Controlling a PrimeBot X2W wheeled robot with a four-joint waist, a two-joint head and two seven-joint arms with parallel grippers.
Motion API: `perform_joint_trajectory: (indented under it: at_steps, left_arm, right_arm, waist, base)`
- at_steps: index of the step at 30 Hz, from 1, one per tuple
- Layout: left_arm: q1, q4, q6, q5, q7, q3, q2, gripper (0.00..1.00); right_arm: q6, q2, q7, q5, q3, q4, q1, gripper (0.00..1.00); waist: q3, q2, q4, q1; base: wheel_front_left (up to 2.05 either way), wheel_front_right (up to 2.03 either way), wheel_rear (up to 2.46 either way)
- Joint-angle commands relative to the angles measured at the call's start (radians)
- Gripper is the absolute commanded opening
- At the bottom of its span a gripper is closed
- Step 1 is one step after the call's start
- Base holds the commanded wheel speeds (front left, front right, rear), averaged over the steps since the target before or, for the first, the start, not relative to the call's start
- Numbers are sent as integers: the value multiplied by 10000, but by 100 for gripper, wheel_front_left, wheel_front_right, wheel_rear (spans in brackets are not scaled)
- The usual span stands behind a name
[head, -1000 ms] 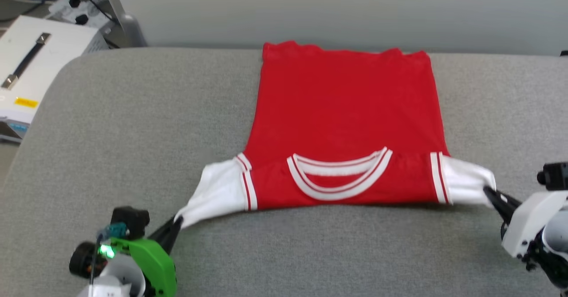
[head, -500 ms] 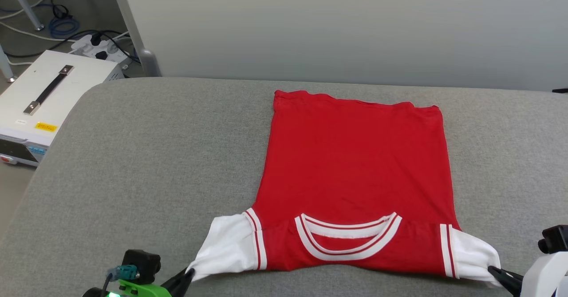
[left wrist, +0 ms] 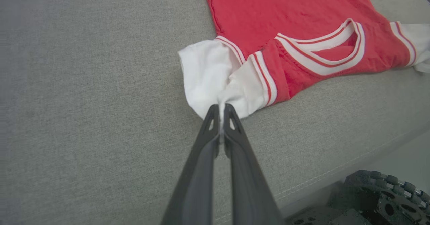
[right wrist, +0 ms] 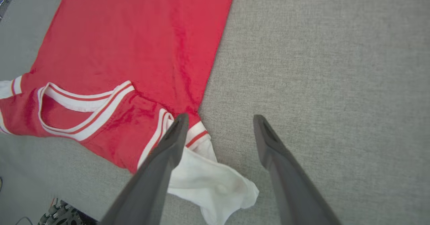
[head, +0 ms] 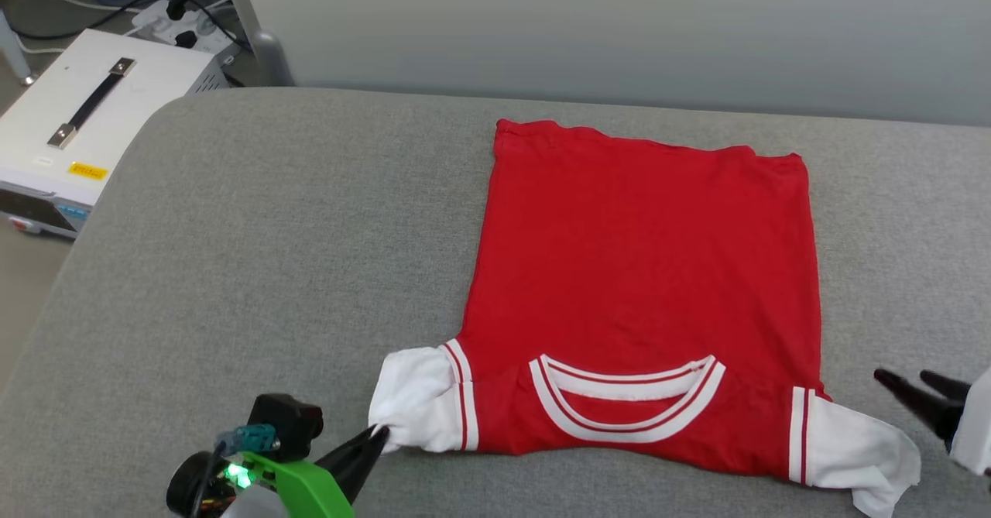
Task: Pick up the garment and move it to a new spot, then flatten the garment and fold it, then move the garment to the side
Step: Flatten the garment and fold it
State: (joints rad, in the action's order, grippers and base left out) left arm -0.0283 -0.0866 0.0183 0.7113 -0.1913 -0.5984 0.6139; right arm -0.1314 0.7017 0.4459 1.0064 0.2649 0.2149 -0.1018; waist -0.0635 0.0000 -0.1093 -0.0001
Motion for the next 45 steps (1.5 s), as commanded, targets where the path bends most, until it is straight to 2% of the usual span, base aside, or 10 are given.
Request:
perform_joint_trajectory:
  at_steps: [1, 11, 20, 29, 39, 40, 41, 42, 45]
  left_arm:
    - [-247, -332, 131, -15, -142, 46, 35, 0]
    - [-578, -2514, 565, -439, -1282, -272, 346, 0]
    - [-1086, -3346, 607, -843, -1401, -476, 129, 0]
    - [-1375, -3275, 479, -961, -1157, -681, -256, 0]
    - [-1524, -2953, 349, -962, -960, -818, -467, 0]
    - [-1534, -2939, 348, -969, -955, -817, -464, 0]
    - [-1551, -2912, 347, -979, -949, -819, -462, 0]
    - [-1560, -2895, 349, -984, -945, -821, -462, 0]
    - [-1564, -2835, 367, -999, -952, -831, -444, 0]
  right_arm:
    - [7, 68, 196, -118, -234, -168, -398, 100]
    - [7, -141, 2708, -1110, -1853, 9, -3362, 100]
    - [7, -540, 4704, -3215, -2606, 1284, -6208, 100]
    - [7, -507, 5069, -4901, -2708, 2349, -7514, 100]
    - [7, -538, 5192, -5351, -2703, 3073, -7381, 100]
    - [7, -548, 5239, -5342, -2682, 3100, -7338, 90]
    - [7, -567, 5294, -5328, -2669, 3130, -7264, 27]
    - [7, -581, 5300, -5320, -2665, 3129, -7218, 0]
    - [7, -629, 5281, -5274, -2650, 3113, -7044, 0]
  waist:
    - [-518, 0, -362, 1]
    - [-2529, 0, -1446, 1]
    - [-3990, 0, -2301, 1]
    - [-4601, 0, -2790, 1]
    - [-4656, 0, -2932, 1]
    - [-4648, 0, -2929, 1]
    - [-4627, 0, -2921, 1]
    - [-4606, 0, -2910, 1]
    - [-4470, 0, -2839, 1]
  base:
    - [0, 0, 0]
    - [0, 0, 0]
    - [0, 0, 0]
    - [0, 0, 0]
    - [0, 0, 0]
    - [0, 0, 0]
    - [0, 0, 0]
    - [0, 0, 0]
    - [0, 0, 0]
